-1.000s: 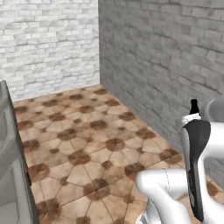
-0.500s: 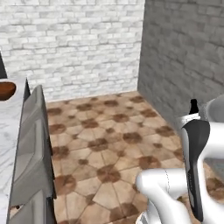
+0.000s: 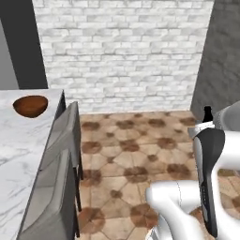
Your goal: Open the fridge, grab two sodas, and place both sodas inside the bowl with ice on the dining counter.
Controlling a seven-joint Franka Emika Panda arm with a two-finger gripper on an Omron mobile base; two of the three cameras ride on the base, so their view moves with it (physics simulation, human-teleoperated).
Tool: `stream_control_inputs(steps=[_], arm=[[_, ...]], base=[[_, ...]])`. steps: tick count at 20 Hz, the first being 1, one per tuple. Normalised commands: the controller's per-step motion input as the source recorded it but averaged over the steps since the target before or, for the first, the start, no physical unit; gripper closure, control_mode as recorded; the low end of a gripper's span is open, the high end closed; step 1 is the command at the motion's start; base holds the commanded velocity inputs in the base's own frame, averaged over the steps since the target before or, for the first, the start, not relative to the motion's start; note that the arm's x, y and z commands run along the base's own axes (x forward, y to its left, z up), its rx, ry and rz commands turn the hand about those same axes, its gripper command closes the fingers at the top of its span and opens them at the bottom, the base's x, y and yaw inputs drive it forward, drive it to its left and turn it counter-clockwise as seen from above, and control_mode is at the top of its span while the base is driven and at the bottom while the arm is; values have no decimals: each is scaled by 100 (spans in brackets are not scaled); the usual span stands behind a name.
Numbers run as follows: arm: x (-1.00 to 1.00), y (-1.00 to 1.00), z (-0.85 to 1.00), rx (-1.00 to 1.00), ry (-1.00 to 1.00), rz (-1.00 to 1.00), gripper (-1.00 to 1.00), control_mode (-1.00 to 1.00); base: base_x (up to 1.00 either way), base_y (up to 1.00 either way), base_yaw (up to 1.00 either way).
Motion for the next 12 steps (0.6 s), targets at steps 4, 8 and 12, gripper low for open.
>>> stream_control_inputs(steps=[4, 8, 12], arm=[[0, 0, 0, 0, 0, 0, 100, 100], [0, 0, 0, 0, 0, 0, 100, 100], [0, 0, 0, 0, 0, 0, 100, 100]], base=[[100, -22, 42], [100, -22, 42], [95, -21, 43]])
